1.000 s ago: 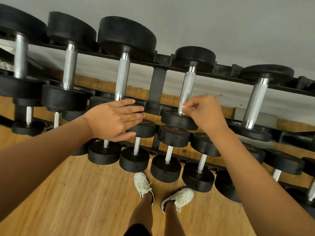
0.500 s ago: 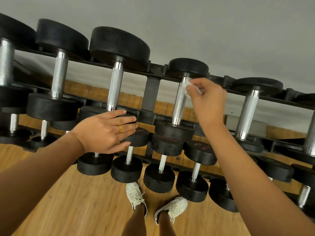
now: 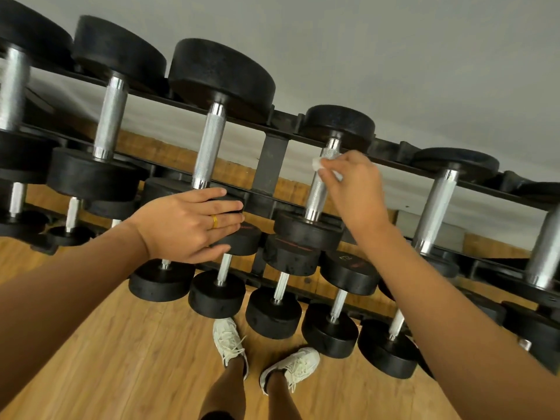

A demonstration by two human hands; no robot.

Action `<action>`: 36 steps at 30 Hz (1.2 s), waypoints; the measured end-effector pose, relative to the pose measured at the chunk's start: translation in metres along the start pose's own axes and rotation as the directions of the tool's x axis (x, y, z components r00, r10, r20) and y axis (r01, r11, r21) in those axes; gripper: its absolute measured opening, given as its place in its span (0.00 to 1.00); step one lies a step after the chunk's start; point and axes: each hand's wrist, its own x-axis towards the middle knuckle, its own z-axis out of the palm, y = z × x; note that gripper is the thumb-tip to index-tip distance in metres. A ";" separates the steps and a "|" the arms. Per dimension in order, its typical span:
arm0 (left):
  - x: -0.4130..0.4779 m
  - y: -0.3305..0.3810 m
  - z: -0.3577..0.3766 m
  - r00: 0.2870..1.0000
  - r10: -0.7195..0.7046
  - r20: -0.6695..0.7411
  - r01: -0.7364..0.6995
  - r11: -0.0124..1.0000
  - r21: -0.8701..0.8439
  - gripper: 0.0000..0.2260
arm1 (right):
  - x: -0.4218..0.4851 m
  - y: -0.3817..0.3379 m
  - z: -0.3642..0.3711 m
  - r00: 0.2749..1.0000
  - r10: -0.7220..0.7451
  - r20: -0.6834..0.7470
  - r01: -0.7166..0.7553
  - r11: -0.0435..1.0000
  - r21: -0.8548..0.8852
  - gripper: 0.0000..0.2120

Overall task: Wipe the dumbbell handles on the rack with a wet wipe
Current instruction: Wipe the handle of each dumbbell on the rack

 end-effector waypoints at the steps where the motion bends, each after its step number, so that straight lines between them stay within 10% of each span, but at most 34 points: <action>1: 0.001 0.000 0.000 1.000 0.000 0.003 0.000 1.000 -0.001 0.20 | 0.008 0.003 -0.004 1.000 -0.012 -0.008 0.012 0.999 -0.031 0.13; 8: 0.001 0.000 0.000 1.000 0.005 -0.008 -0.005 1.000 0.003 0.19 | -0.025 0.010 0.000 0.934 -0.211 0.290 0.240 0.968 -0.070 0.11; 18: 0.001 0.001 0.001 0.999 0.012 -0.037 -0.012 1.000 0.001 0.19 | -0.032 0.015 -0.002 0.907 -0.144 0.397 0.144 0.989 0.030 0.10; 23: 0.002 0.002 0.002 0.998 0.013 -0.053 -0.013 1.000 0.010 0.18 | 0.000 0.015 -0.013 0.959 -0.277 0.051 0.278 0.960 -0.015 0.13; 27: 0.002 0.002 0.002 0.999 0.004 -0.047 -0.004 1.000 0.002 0.19 | 0.024 0.036 -0.002 0.788 -0.613 0.052 0.610 0.767 -0.199 0.17; 36: 0.000 0.001 0.005 0.999 -0.006 -0.040 0.006 1.000 -0.007 0.19 | 0.036 0.053 -0.009 0.633 -0.686 0.358 0.774 0.571 -0.275 0.31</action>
